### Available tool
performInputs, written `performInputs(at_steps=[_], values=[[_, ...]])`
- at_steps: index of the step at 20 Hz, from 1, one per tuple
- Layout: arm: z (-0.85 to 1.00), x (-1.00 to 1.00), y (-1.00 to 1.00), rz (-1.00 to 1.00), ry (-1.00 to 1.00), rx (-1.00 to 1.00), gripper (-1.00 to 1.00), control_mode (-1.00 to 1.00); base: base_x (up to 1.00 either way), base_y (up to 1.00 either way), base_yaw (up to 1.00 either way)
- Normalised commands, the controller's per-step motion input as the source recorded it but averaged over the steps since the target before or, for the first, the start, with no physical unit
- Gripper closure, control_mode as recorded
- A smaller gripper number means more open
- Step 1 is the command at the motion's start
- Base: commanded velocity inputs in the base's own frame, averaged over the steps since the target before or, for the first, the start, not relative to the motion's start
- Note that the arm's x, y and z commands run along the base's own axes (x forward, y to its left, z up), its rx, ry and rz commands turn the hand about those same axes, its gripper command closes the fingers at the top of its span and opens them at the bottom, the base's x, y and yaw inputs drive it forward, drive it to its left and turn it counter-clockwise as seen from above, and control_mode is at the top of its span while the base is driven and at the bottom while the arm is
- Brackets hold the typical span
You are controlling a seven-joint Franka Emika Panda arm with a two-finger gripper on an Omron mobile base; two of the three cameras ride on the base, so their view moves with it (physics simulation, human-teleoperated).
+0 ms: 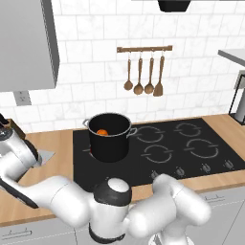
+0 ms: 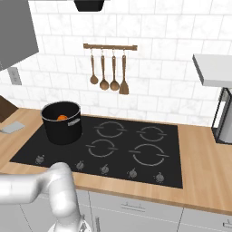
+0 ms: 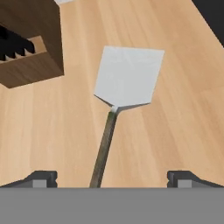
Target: Put the tomato and squash in the pot. Retrieve the spatula and lightly stir the vegetables in the pot.
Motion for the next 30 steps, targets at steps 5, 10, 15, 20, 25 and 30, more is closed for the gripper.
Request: performInputs(at_steps=[5, 10, 15, 20, 25, 30], values=[[-0.31, 0.16, 0.35, 0.00, 0.00, -0.12, -1.00, -1.00, 0.00, 0.00, 0.00], [-0.28, 0.07, 0.26, 0.00, 0.00, -0.07, -1.00, -1.00, 0.00, 0.00, 0.00], [-0.32, 0.00, 0.04, 0.00, 0.00, 0.01, -1.00, -1.00, 0.00, 0.00, 0.00], [-0.43, 0.00, -0.16, -0.02, 0.00, 0.08, -1.00, -1.00, 0.00, 0.00, 0.00], [-0.44, 0.00, -0.34, -0.08, 0.00, 0.05, -1.00, -1.00, 0.00, 0.00, 0.00], [-0.06, 0.00, -0.04, -0.01, 0.00, 0.00, -1.00, -1.00, 0.00, 0.00, 0.00]])
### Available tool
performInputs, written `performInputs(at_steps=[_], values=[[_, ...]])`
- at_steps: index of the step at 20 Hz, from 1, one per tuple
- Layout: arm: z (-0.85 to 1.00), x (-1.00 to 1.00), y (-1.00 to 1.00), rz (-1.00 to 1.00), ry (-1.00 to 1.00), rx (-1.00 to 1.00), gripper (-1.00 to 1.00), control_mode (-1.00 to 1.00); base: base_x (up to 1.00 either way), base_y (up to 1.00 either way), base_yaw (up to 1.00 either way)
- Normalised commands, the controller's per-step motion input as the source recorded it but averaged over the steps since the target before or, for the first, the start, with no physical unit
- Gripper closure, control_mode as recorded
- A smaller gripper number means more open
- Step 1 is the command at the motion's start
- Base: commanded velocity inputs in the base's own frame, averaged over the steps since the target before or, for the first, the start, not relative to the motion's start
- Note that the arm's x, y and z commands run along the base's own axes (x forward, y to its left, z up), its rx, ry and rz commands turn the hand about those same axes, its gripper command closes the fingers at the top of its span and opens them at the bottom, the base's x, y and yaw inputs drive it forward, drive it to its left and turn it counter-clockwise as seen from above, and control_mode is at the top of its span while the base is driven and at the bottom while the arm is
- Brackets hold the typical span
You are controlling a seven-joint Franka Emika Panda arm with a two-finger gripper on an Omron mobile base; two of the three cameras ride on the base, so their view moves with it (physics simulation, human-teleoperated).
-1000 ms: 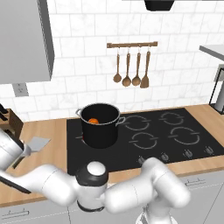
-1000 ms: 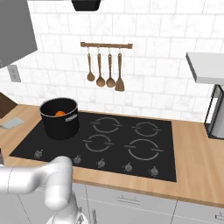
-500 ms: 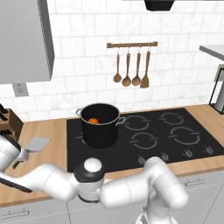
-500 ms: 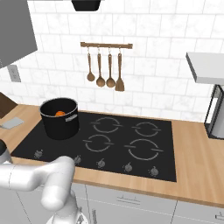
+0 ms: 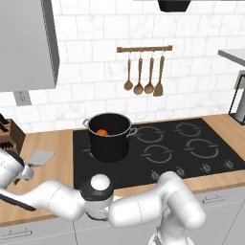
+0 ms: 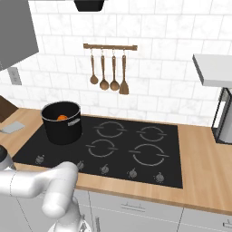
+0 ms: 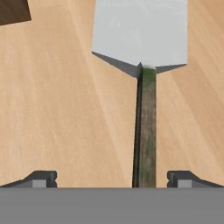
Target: Put the tomato and squash in the pot. Retrieve the spatula and lightly stir the vegetables in the pot.
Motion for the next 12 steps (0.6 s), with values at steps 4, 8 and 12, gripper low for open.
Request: performInputs(at_steps=[4, 8, 12], values=[[0.00, 0.00, 0.00, 0.00, 0.00, 0.00, -1.00, -1.00, 0.00, 0.00, 0.00], [0.00, 0.00, 0.00, 0.00, 0.00, 0.00, 1.00, -1.00, 0.00, 0.00, 0.00], [0.00, 0.00, 0.00, 0.00, 0.00, 0.00, 1.00, -1.00, 0.00, 0.00, 0.00]])
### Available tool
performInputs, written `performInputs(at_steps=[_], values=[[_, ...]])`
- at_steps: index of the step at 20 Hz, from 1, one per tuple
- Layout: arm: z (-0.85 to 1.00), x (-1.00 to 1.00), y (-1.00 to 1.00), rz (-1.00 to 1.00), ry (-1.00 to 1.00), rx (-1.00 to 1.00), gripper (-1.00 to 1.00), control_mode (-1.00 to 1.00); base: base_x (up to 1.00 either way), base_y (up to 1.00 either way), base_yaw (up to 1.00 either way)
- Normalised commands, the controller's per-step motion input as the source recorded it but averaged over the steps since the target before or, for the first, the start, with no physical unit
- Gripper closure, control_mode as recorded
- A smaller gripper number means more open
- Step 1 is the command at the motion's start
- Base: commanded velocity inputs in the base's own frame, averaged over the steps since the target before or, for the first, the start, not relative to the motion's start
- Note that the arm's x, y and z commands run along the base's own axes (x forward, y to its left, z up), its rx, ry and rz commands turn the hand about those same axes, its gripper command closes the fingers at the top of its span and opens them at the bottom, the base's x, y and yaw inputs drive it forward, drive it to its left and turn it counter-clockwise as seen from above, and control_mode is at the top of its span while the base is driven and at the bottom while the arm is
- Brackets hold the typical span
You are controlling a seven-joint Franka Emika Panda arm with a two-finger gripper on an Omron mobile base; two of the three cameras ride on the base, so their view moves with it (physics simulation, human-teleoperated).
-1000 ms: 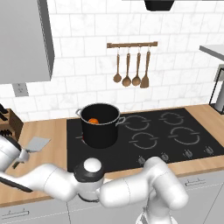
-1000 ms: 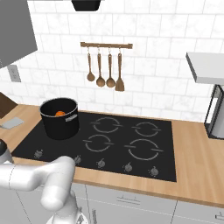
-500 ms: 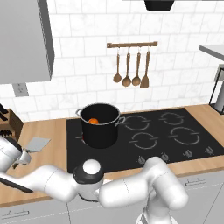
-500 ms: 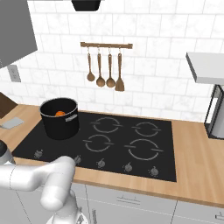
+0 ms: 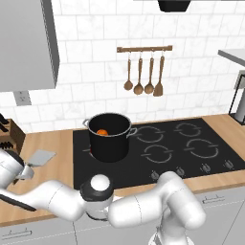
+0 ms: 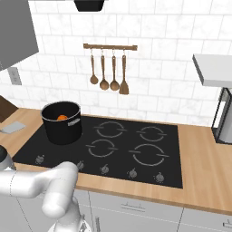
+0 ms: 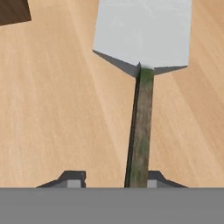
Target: Put the tomato and squash in the pot. Retrieve the spatula and lightly stir the vegetables in the pot.
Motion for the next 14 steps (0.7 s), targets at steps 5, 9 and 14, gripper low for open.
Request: performInputs(at_steps=[5, 9, 14], values=[[0.00, 0.00, 0.00, 0.00, 0.00, 0.00, 1.00, -1.00, 0.00, 0.00, 0.00], [0.00, 0.00, 0.00, 0.00, 0.00, 0.00, 1.00, -1.00, 0.00, 0.00, 0.00], [0.10, -0.06, -0.05, -0.02, 0.01, 0.02, 1.00, -1.00, 0.00, 0.00, 0.00]])
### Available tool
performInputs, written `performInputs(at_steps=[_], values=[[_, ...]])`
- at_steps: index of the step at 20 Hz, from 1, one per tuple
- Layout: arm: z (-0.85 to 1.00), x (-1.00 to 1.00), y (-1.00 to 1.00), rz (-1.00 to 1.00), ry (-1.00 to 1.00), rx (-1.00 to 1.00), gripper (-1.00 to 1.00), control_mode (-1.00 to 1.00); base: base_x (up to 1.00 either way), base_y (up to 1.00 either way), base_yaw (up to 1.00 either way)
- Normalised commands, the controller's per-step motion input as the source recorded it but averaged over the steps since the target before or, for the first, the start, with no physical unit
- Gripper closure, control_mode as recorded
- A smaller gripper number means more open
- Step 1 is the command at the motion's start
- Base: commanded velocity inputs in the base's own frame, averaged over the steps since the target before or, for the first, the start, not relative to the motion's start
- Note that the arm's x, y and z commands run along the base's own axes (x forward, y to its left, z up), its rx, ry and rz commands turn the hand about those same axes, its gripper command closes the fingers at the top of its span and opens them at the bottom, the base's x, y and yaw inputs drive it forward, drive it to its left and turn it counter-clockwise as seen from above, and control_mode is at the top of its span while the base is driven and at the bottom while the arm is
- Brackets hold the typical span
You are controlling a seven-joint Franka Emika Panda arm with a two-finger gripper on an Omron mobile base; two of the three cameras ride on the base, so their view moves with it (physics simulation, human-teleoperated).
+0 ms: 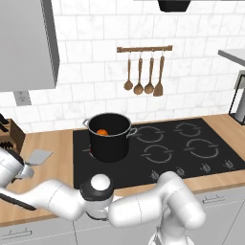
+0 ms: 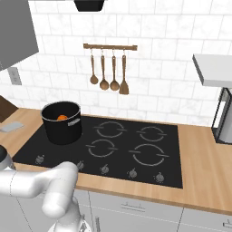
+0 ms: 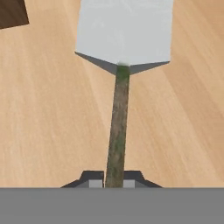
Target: Put the tomato and squash in the pot. Retrieve the spatula and lightly stir the vegetables in the pot.
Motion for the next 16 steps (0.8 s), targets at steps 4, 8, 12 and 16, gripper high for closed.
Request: performInputs(at_steps=[4, 8, 12, 16], values=[[0.07, -0.18, -0.30, -0.07, 0.00, 0.08, 1.00, -1.00, 0.00, 0.00, 0.00], [0.07, -0.26, -0.33, -0.08, 0.00, 0.05, 1.00, -1.00, 0.00, 0.00, 0.00], [0.16, -0.29, -0.34, -0.06, 0.00, 0.03, 1.00, -1.00, 0.00, 0.00, 0.00], [0.38, -0.17, -0.23, -0.01, 0.00, 0.00, 1.00, -1.00, 0.00, 0.00, 0.00]])
